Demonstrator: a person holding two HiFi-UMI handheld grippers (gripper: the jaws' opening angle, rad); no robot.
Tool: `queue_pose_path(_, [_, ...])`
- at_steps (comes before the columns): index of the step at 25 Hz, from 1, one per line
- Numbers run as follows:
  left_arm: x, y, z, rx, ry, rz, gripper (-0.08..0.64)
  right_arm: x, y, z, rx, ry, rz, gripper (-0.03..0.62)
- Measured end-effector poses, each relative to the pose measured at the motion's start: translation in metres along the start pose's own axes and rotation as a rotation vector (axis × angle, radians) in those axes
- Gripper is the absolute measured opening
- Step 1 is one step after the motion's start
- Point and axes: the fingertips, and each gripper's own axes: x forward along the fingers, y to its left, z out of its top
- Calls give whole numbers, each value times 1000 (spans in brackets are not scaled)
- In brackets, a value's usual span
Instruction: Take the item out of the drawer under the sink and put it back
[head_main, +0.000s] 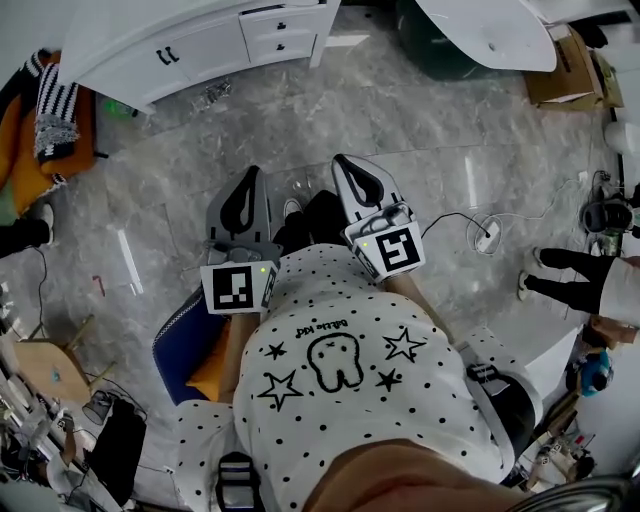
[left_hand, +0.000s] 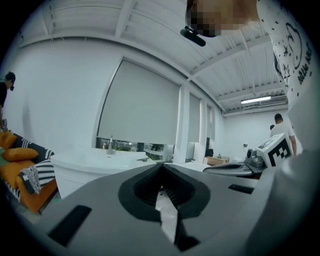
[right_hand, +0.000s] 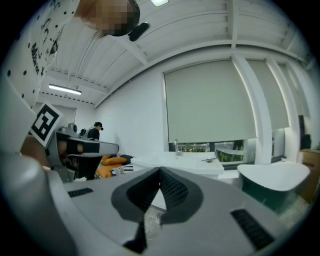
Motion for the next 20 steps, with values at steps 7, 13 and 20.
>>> queue_pose_path(7, [21,11,1,-30,11,31,5,20,-17,2,3,27,18,12])
queue_pose_path(13, [58,31,8,-40,5,91,5,59,-43,11,-6,17,62,12])
queue_pose_path(20, [155,42,8,-34,-5,124,5,120,-126,9,-5,14,83,12])
